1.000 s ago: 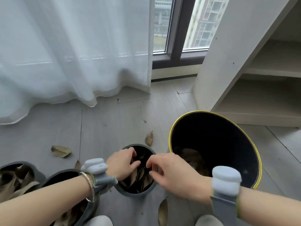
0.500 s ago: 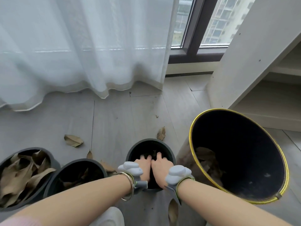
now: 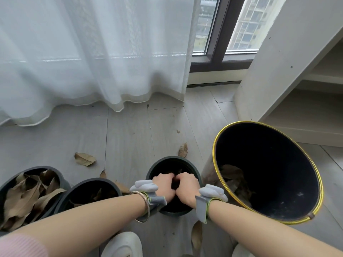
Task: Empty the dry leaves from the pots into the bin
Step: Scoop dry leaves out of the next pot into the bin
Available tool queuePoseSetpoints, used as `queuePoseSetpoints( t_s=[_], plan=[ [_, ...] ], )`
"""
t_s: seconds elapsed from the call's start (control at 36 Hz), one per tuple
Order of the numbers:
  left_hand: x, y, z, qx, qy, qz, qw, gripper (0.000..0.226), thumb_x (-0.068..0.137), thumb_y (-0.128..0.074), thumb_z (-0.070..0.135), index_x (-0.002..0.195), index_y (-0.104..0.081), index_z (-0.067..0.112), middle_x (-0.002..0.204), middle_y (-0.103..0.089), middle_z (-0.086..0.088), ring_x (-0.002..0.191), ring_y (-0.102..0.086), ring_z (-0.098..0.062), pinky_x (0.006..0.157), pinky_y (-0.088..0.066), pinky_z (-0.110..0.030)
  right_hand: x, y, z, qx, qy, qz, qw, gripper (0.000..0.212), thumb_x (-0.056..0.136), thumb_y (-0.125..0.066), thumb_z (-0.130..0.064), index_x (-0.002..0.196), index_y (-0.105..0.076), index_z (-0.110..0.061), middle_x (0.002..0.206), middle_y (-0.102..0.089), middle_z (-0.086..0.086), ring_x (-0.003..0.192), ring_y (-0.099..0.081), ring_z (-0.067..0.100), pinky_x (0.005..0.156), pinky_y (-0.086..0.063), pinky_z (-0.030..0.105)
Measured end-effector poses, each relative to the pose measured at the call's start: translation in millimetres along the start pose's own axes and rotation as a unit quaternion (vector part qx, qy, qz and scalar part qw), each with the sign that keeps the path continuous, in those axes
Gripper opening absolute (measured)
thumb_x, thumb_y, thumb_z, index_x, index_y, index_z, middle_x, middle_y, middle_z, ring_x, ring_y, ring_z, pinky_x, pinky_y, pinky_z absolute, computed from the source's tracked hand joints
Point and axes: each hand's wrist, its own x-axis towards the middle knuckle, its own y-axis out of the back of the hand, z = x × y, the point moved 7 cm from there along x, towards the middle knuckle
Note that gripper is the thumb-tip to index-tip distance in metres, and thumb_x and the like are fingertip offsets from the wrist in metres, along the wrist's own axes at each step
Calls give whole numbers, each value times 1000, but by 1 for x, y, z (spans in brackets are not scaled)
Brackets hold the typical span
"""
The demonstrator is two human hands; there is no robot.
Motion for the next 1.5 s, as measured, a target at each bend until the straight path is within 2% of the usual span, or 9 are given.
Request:
queuePoseSetpoints(
  t_s=[0.14,0.33,0.53,0.67,0.81,0.94,1.28,1.42,1.5],
  plan=[
    [-12,12,-3,-24,-20,27,999,45,86,-50,11,130,-53,22,129,-60,-2,122,-54,-22,102,-42,-31,-11,10,-1,57,19,26,998,33,87,-57,-7,117,-67,-17,117,-66,8,113,-60,25,94,-49,29],
    [-30,33,-5,-78,-55,43,995,45,82,-54,8,122,-60,27,123,-65,4,119,-57,-16,99,-44,-27,-29,33,-4,133,50,47,989,23,83,-62,-7,101,-73,-15,103,-71,7,98,-65,22,89,-53,32],
    [-42,57,0,-111,-59,78,989,35,83,-59,11,111,-67,30,109,-71,4,106,-64,-16,93,-49,-27,-43,50,-7,178,60,60,980,24,82,-64,-6,101,-73,-17,101,-72,5,96,-67,20,89,-54,32],
    [-55,68,8,-119,-60,90,987,42,78,-57,6,112,-67,29,109,-71,2,105,-65,-16,94,-49,-26,-52,57,-4,217,56,80,971,27,81,-63,-6,104,-72,-16,97,-71,6,78,-63,18,85,-56,35],
    [-59,69,9,-112,-54,76,989,49,76,-55,4,115,-67,31,111,-70,5,107,-64,-13,97,-48,-26,-57,56,0,246,51,81,964,27,82,-66,-6,107,-71,-14,97,-71,9,86,-67,23,85,-56,36],
    [-59,70,9,-140,-52,70,986,47,74,-56,3,110,-71,29,109,-72,4,105,-65,-12,97,-50,-30,-58,62,2,246,64,114,961,19,81,-65,-6,93,-76,-14,86,-73,9,80,-69,23,80,-58,36],
    [-101,132,42,-195,-105,91,971,38,75,-62,1,104,-74,22,92,-75,5,87,-69,-6,86,-55,-20,-107,140,-14,198,144,153,957,14,81,-66,-12,89,-76,-17,88,-70,5,82,-66,20,79,-55,29],
    [-113,159,87,-227,-151,87,958,36,75,-63,2,101,-75,24,89,-75,5,85,-71,-10,85,-57,-29,-131,191,4,204,163,170,950,12,81,-68,-11,83,-76,-19,78,-67,1,73,-65,14,76,-55,24],
    [-108,165,117,-241,-170,91,951,35,72,-64,3,98,-75,24,87,-76,-1,86,-72,-18,84,-58,-35,-136,215,26,218,158,180,946,19,79,-69,-10,73,-73,-28,76,-69,2,74,-67,17,80,-58,33]
  ],
)
